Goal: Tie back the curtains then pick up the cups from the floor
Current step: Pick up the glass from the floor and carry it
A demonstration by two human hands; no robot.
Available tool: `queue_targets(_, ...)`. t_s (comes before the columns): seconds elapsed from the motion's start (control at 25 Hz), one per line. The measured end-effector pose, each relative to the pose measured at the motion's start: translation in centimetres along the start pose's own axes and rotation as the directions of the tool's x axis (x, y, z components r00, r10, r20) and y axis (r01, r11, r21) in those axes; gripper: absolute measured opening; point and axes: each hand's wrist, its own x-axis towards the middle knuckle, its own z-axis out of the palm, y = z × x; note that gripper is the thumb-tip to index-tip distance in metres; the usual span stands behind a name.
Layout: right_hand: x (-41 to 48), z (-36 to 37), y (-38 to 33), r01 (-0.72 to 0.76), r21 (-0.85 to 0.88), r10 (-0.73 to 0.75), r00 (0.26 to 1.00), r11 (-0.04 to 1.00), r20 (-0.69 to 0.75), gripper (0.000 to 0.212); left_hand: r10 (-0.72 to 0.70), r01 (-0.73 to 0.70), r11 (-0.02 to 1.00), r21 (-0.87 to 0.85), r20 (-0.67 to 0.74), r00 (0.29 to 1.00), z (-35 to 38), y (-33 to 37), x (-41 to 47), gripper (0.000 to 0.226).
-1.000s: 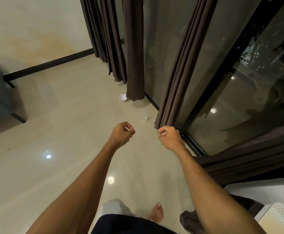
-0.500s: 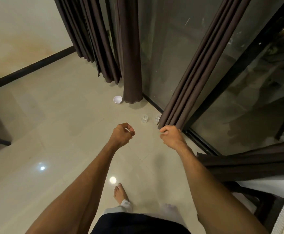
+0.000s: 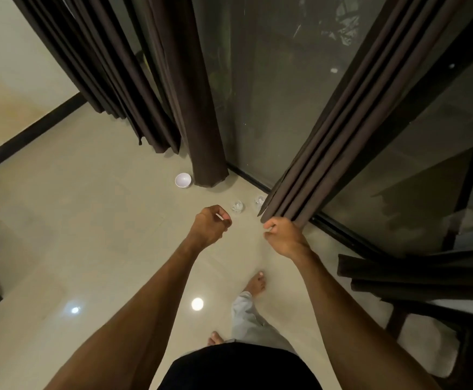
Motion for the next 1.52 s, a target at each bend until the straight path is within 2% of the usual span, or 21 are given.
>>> queue_targets(0.24,8.9,-1.0,-2.4,-0.054,-0.008,0.055,0.995,0.999,0.082,0.024,-0.013,0.010,0.999,0.052,0.052,0.999,-0.7,2.9,9.5,0.007)
queue_targets(0.4,14.0,-0.3,-2.0,-0.082,-0.002,0.082,0.993,0.997,0.085,0.024,-0.095,0.091,0.995,0.041,0.112,0.989,1.5,1.6,14.8,0.006)
queue_targets(0.64,22.8,6.2,2.7,-0.185,-0.002,0.185,0.980,0.983,0.070,0.027,-0.143,0.126,0.988,0.092,0.222,0.964,6.9,-4.8,26.2,0.013)
queue_targets(0.92,34.9,18.7,12.1,-0.292,0.111,0.282,0.955,0.950,0.093,0.030,-0.172,0.118,0.972,0.203,0.276,0.946,15.9,-17.9,40.9,0.019)
queue_targets(1.04,40.1,22.2,15.8,-0.304,0.111,0.295,0.951,0.946,0.090,0.034,-0.156,0.091,0.971,0.223,0.293,0.943,19.3,-21.7,46.0,0.028)
queue_targets(1.2,46.9,24.8,20.7,-0.338,0.142,0.330,0.941,0.930,0.077,0.044,-0.101,0.033,0.972,0.231,0.289,0.952,24.0,-24.8,52.4,0.054)
queue_targets(1.36,53.1,25.9,24.2,-0.338,0.205,0.351,0.936,0.919,-0.027,0.057,-0.004,-0.045,0.984,0.174,0.270,0.963,28.5,-25.8,58.3,0.079)
queue_targets(1.52,58.4,26.5,27.2,-0.302,0.127,0.317,0.941,0.945,-0.118,0.068,0.114,-0.148,0.978,0.145,0.220,0.969,32.7,-27.1,63.9,0.092)
